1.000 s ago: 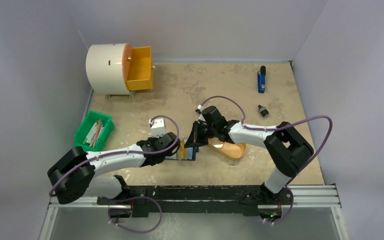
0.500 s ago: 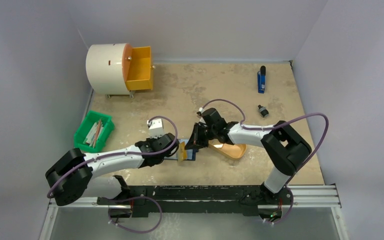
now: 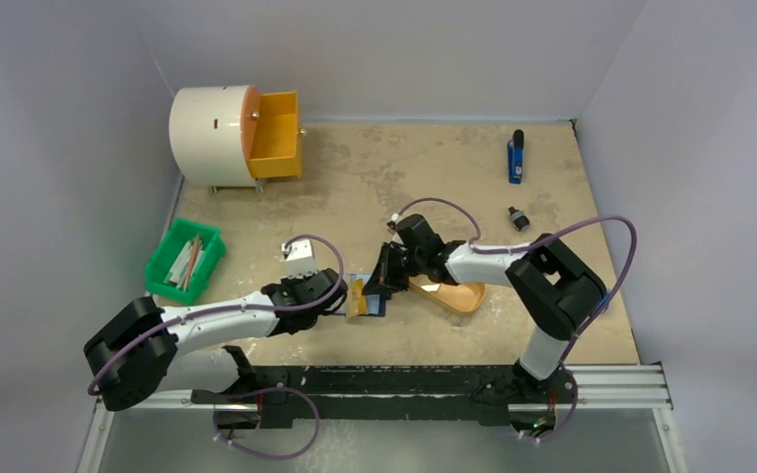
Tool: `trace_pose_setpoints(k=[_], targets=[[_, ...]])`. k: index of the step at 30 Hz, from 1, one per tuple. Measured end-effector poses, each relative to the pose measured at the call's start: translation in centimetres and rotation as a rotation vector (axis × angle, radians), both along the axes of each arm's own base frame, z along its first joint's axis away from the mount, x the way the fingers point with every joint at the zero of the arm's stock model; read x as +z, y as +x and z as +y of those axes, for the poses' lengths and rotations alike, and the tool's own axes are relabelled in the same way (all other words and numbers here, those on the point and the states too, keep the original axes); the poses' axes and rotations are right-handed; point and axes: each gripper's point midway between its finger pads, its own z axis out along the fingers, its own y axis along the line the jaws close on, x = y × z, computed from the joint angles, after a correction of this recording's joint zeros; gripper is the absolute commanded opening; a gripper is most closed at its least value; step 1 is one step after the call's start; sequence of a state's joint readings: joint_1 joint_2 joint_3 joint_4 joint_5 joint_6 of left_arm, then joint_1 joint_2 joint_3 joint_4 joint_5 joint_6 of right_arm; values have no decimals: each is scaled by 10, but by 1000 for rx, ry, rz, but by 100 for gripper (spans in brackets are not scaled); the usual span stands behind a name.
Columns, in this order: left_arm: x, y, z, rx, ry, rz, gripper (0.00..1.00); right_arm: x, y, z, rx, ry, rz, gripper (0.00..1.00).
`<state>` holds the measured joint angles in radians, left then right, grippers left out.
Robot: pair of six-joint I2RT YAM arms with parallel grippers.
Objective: Put the credit cards into the card holder
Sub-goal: Insert the credit card into the card holder.
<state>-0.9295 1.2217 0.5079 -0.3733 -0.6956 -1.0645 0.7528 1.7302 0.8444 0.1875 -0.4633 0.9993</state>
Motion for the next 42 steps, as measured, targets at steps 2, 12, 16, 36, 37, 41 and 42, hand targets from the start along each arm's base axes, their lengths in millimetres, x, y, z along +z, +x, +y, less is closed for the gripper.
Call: trace_pose_setpoints(k=[2,12,16,36,37,41,42], targets=[[-4,-2,3,5,5,7,10,-3,0,0,-5,-2,8,0],[-11,-6,6,18,7,23,9,-10,8,3,-46,-6,8,0],[-13,-7,6,20,-2,25,8,-10,14,3,-74,-11,-3,0],[-13,-3,-1,18,-39,6,6,-21,16,12,-101,-26,-9,0],[-13,-3,-2,18,-43,6,6,-22,16,14,-96,-26,-9,0],[-13,-2,-3,17,-51,8,6,-22,17,21,-85,-24,-12,0],[-13,-2,-3,16,-54,8,6,-22,17,22,-84,-23,-12,0]])
